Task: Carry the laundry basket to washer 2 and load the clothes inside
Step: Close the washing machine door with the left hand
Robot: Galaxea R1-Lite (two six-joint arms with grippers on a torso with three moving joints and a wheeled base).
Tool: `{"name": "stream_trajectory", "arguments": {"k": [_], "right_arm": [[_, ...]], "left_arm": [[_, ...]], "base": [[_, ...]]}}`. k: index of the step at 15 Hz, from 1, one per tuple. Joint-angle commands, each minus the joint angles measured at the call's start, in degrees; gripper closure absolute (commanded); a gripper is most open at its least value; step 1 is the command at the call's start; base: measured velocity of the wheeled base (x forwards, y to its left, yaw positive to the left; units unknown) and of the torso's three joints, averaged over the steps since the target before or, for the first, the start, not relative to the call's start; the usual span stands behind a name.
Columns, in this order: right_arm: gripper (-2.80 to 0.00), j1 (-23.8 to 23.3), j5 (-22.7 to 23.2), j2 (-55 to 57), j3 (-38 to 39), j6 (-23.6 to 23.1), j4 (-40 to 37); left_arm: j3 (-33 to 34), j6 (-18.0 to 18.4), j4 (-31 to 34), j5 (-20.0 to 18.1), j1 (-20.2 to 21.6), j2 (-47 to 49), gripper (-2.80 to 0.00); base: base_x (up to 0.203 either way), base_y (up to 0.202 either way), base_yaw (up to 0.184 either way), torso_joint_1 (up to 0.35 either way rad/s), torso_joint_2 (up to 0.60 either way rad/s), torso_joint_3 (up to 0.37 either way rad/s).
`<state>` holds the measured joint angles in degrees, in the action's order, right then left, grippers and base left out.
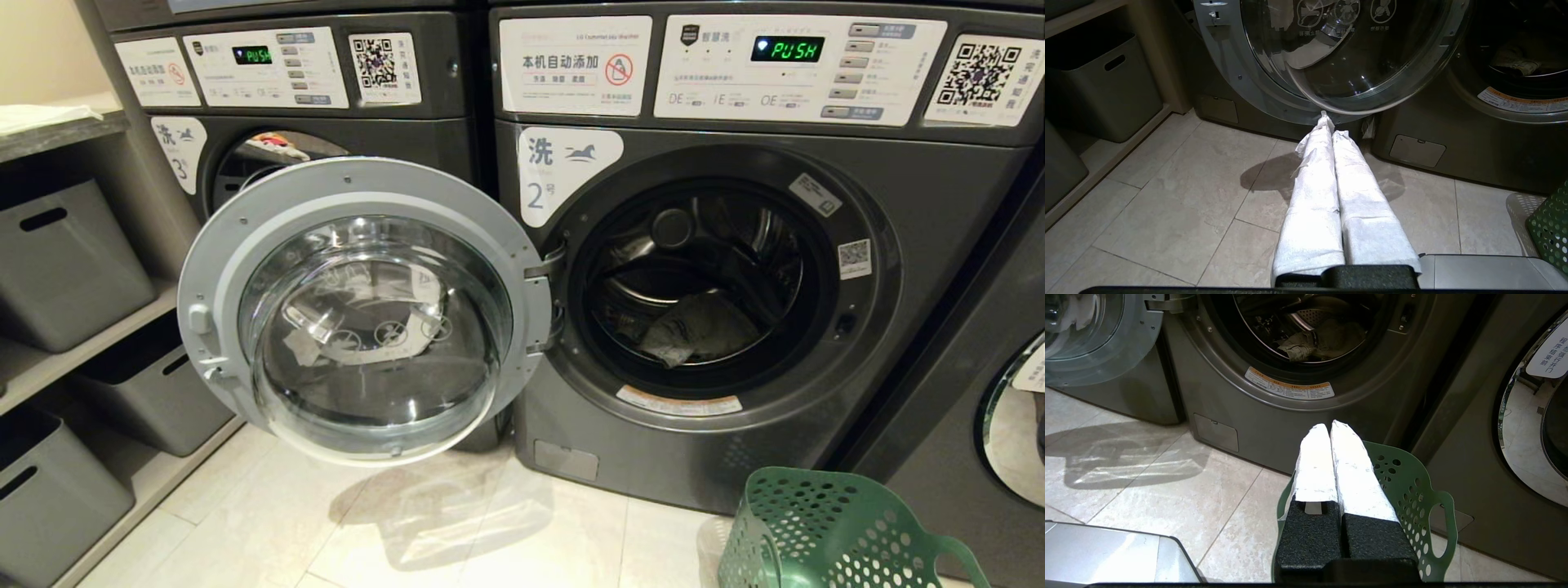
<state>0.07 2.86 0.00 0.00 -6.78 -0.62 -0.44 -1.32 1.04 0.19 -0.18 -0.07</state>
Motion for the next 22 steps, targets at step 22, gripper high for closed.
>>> {"name": "stream_trajectory", "arguments": {"k": [22], "right_arm": [[0.00,0.01,0.12,0.09,0.00,0.10,0.09]], "left_arm": [[-0.09,2.81,0.37,-0.55,0.01,-0.01,0.00]], "base": [[-0.001,0.003,-0.068,0.001,0.00,0.001]]}}
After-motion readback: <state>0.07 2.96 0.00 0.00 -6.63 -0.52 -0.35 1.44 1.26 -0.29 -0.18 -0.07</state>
